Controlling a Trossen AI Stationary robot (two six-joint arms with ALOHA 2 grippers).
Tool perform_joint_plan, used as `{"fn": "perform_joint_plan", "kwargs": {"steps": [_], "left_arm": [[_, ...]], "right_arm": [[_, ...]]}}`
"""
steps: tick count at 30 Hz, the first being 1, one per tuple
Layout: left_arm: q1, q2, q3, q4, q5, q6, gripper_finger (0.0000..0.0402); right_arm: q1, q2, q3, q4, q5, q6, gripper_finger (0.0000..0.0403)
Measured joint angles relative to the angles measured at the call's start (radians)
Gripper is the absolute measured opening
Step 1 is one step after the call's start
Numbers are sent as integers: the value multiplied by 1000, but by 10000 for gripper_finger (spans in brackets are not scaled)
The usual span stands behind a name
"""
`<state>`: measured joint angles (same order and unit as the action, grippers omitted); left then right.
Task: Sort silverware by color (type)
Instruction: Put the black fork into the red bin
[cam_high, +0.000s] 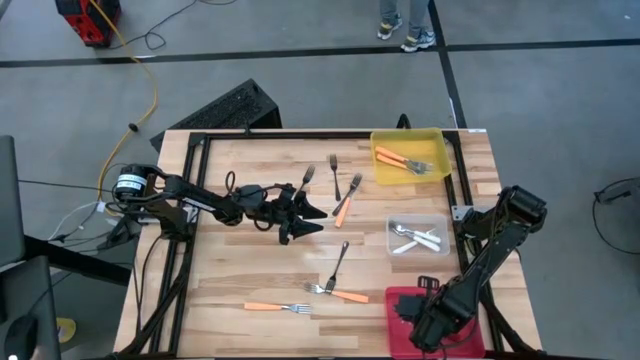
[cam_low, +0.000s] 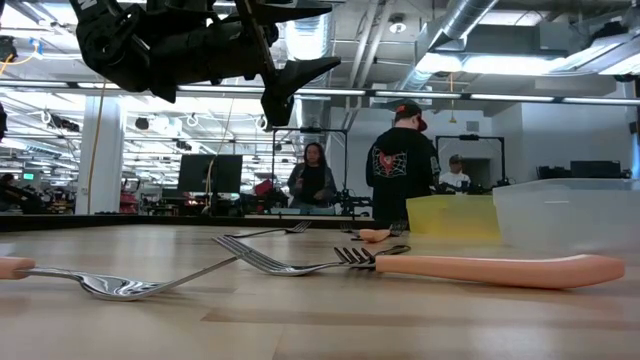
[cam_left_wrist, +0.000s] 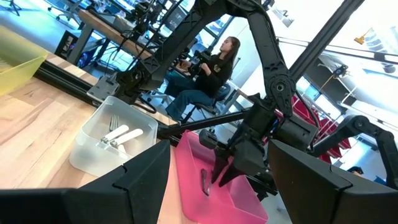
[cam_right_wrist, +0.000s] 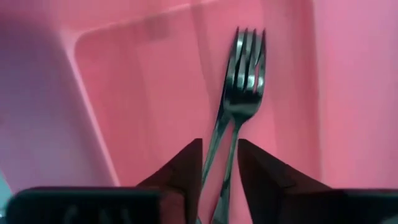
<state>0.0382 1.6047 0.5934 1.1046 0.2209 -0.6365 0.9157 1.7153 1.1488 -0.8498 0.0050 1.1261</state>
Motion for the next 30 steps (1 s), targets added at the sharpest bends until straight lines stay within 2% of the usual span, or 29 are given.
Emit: {"fn": "perform_joint_plan", "kwargs": {"steps": [7,9,18,30], "left_arm": [[0,0,0,-39,-3,34,253],[-1,0,0,-87,-42,49,253],[0,0,0,-337,-284,94,253],[0,0,32,-616,-500,89,253]], "right_arm": [[-3,0,7,-5,-11,-7,170],[-6,0,25,-7,-11,-16,176],[-9,-2,120,-103,-6,-36,172],[-62,-2,219,-237,128,-143,166]]}}
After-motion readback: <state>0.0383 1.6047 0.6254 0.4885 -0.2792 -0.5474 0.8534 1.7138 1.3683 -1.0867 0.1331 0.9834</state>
